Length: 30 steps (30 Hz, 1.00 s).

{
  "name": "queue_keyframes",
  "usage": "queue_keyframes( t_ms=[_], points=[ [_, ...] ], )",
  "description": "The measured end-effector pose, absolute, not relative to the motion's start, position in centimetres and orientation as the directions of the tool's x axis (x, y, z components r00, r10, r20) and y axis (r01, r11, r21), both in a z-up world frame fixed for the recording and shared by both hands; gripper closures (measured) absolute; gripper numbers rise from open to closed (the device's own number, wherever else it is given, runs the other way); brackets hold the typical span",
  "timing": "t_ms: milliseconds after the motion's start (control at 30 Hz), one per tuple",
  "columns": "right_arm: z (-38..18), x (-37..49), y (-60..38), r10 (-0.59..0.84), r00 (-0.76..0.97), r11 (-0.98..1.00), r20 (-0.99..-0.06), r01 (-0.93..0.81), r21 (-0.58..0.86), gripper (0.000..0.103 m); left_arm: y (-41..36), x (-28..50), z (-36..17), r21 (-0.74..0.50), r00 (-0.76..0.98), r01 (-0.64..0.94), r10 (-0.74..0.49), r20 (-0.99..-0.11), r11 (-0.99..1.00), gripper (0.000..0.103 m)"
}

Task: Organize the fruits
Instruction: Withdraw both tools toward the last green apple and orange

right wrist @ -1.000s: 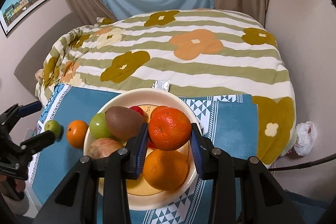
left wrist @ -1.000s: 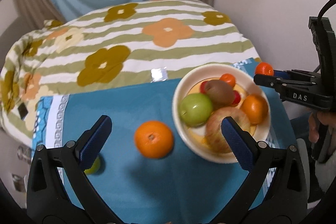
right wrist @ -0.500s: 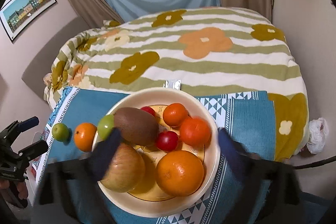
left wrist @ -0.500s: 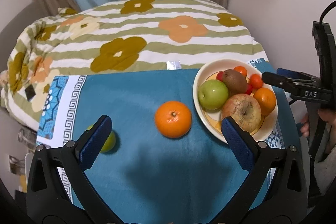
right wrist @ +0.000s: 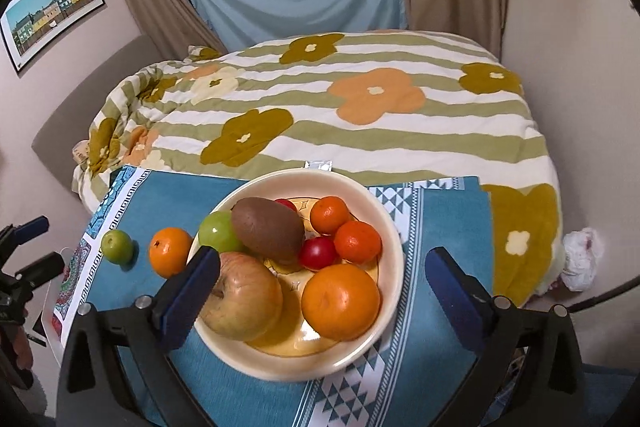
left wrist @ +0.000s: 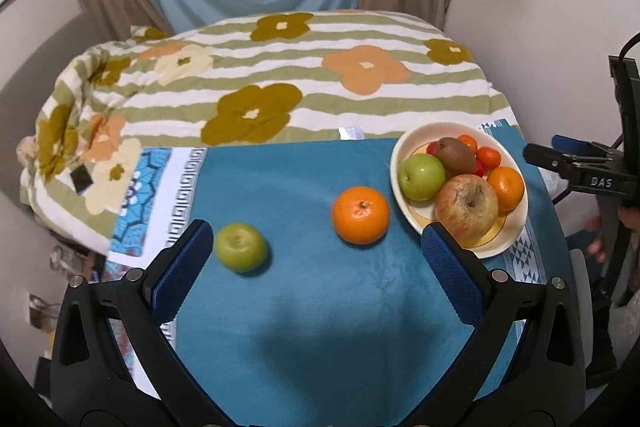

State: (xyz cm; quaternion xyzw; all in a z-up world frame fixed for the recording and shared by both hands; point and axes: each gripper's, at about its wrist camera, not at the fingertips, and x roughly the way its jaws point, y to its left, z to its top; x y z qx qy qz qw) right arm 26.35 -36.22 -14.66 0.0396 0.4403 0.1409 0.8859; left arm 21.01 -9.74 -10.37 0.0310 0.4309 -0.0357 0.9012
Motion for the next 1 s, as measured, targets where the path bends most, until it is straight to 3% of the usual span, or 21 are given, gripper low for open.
queue_keyframes(
  t_ms=[500, 700, 1000],
  points=[
    [-10.6, 20.6, -28.2, 0.188, 0.544, 0.982, -0.817, -0.111, 0.152, 0.001, -1.1, 19.0, -9.5, 0.118, 0.625, 0.176, -0.018, -0.781, 0.977, 0.000],
    [-11.5, 19.7, -22.8, 0.125, 0.522, 0.992, -0.844, -0.077, 0.100, 0.001, 1.9, 20.0, -11.1, 0.079, 0.571, 0.278, -0.099, -0.815, 0.957, 0.000],
    [-14.5, 20.5, -18.3, 0.114, 0.467, 0.988, -0.877, 0.039, 0.149, 0.001, 3.2, 22.6, -14.3, 0.066, 0.489, 0.462, -0.192, -0.851, 0.884, 0.000]
  ],
)
